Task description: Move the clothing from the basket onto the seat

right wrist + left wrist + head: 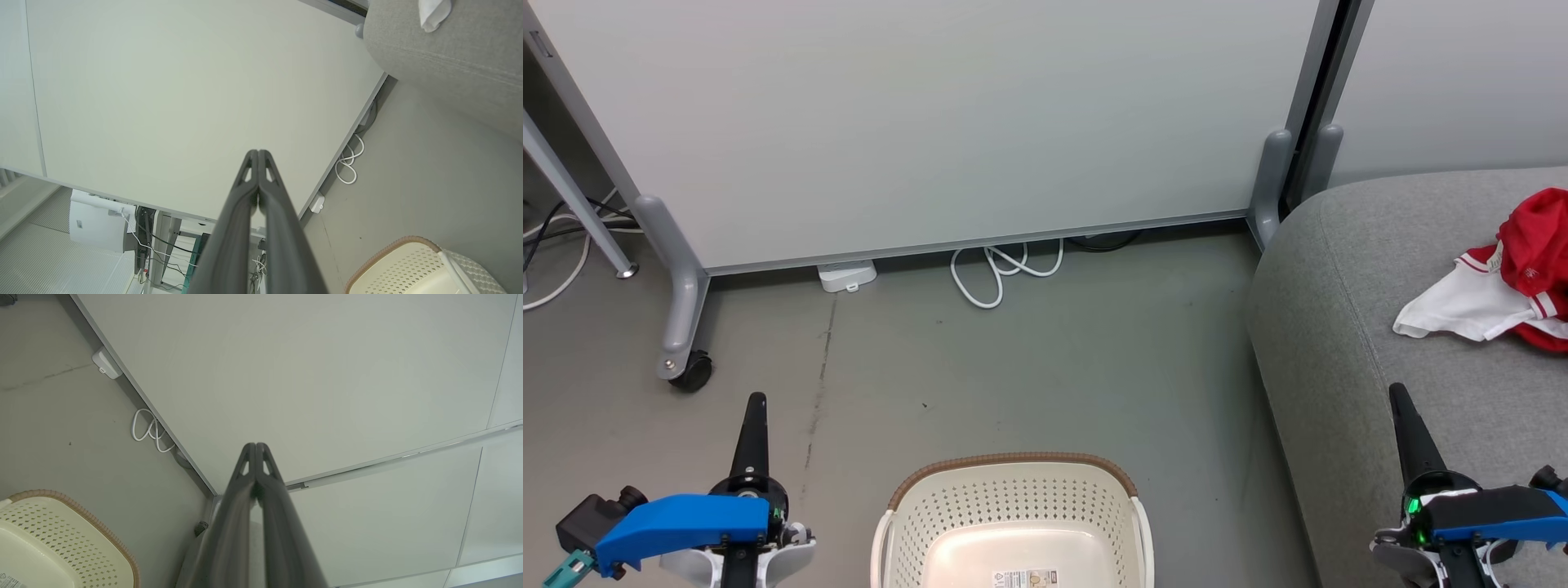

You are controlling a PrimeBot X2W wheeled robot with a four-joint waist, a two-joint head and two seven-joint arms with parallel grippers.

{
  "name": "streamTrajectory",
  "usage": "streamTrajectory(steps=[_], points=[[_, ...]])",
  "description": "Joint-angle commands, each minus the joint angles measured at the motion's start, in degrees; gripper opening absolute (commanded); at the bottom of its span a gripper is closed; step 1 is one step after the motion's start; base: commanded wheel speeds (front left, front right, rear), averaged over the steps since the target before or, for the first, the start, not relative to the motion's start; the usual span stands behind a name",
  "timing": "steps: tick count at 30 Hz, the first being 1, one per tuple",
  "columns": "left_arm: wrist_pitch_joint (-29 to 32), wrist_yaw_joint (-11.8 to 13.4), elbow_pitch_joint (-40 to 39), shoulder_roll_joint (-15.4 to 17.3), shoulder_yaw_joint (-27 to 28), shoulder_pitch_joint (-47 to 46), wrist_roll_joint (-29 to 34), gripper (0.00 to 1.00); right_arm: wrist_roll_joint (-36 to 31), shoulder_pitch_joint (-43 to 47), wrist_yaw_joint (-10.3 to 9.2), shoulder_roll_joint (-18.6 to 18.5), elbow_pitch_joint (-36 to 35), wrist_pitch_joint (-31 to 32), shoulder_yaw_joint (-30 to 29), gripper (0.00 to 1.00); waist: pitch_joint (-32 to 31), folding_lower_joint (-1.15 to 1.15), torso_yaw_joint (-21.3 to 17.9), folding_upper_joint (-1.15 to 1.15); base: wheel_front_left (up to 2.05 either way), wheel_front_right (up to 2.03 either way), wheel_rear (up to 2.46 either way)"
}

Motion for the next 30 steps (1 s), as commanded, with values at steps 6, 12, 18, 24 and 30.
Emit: streamTrajectory(steps=[6, 12, 18, 24, 30], points=[[0.9, -0.4, -0.6, 0.0, 0.5, -1.2, -3.7, 0.0, 3.8, -1.3, 0.03, -0.2, -0.1, 1.0, -0.2, 0.0, 0.0, 0.0, -0.1, 0.0, 0.0, 0.0, 0.0], [1.6, -0.4, -0.6, 0.0, 0.9, -1.3, -6.6, 0.0, 6.8, -1.5, 0.03, -0.2, 0.0, 1.7, -0.2, 0.0, 0.0, 0.0, -0.3, 0.0, 0.0, 0.0, 0.0], [2.4, -0.5, -0.7, 0.0, 1.3, -1.5, -9.4, 0.0, 9.6, -1.6, 0.04, -0.2, 0.2, 2.4, -0.2, 0.0, 0.0, 0.0, -0.4, 0.0, 0.0, 0.0, 0.0], [3.0, -0.6, -0.7, 0.0, 1.6, -1.6, -12.1, 0.0, 12.3, -1.7, 0.04, -0.3, 0.3, 3.1, -0.2, 0.0, 0.0, 0.0, -0.6, 0.0, 0.0, 0.0, 0.0], [3.7, -0.6, -0.8, 0.0, 1.8, -1.5, -14.6, 0.0, 14.8, -1.8, 0.04, -0.3, 0.5, 3.6, -0.2, 0.0, 0.0, 0.0, -0.7, 0.0, 0.0, 0.0, 0.0]])
